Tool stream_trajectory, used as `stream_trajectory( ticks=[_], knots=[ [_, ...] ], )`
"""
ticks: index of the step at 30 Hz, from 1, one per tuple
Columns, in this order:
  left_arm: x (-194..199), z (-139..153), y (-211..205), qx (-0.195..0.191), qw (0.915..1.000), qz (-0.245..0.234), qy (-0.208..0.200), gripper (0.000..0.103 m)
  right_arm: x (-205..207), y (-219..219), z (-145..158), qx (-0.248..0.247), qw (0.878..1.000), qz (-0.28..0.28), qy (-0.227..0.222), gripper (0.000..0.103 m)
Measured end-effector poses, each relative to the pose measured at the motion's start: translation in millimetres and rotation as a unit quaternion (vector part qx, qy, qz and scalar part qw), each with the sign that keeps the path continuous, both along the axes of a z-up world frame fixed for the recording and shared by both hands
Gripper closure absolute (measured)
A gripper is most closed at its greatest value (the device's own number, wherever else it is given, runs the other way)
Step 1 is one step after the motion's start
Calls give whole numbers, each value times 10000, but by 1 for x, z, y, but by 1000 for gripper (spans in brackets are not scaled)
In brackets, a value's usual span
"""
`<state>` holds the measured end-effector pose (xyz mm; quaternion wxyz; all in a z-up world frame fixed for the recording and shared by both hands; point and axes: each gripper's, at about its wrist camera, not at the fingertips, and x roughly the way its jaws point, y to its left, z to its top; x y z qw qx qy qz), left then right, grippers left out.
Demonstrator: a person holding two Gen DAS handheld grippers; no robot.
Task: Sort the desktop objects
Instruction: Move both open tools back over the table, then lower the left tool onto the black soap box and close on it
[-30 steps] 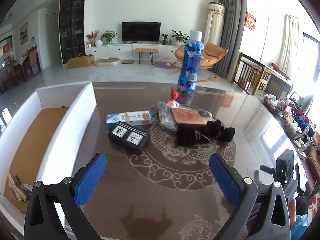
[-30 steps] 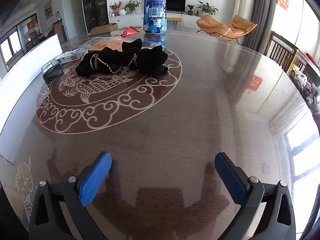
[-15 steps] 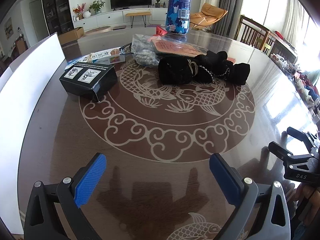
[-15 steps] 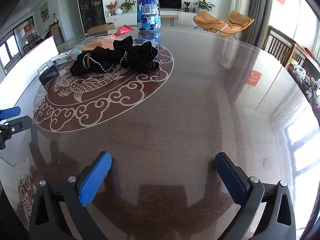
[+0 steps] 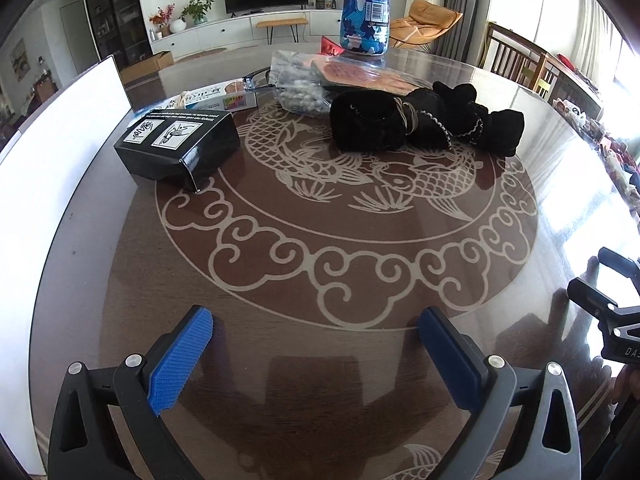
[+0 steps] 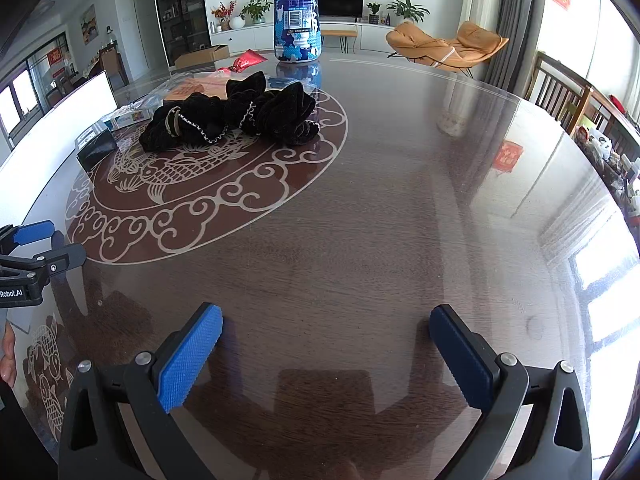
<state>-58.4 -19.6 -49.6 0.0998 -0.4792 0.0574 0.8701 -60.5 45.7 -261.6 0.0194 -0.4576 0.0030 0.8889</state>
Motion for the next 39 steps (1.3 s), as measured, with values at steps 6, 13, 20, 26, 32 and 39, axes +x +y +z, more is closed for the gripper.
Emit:
stream_trajectory(
  ticks=[6,13,20,26,32,39],
  knots=[
    [-12,0,-4,18,9999,84,86,0,-1,-1,0,-2,10000,-13,0,0],
    [-44,2,-10,-24,9999,52,-123,0,-1,-1,0,-2,10000,-13,0,0],
    [-75,8,-51,469,9958,634,-472,0,-1,-1,0,-2,10000,-13,0,0],
    [-104,22,-74,670,9894,1230,-390,0,-2,-1,0,-11,10000,-23,0,0],
    [-147,34,-77,740,9764,2024,-136,0,-6,-2,0,-9,10000,-44,-1,0],
    [-177,4,-71,-23,9655,2566,-452,0,-7,-3,0,-9,10000,-43,1,0]
  ],
)
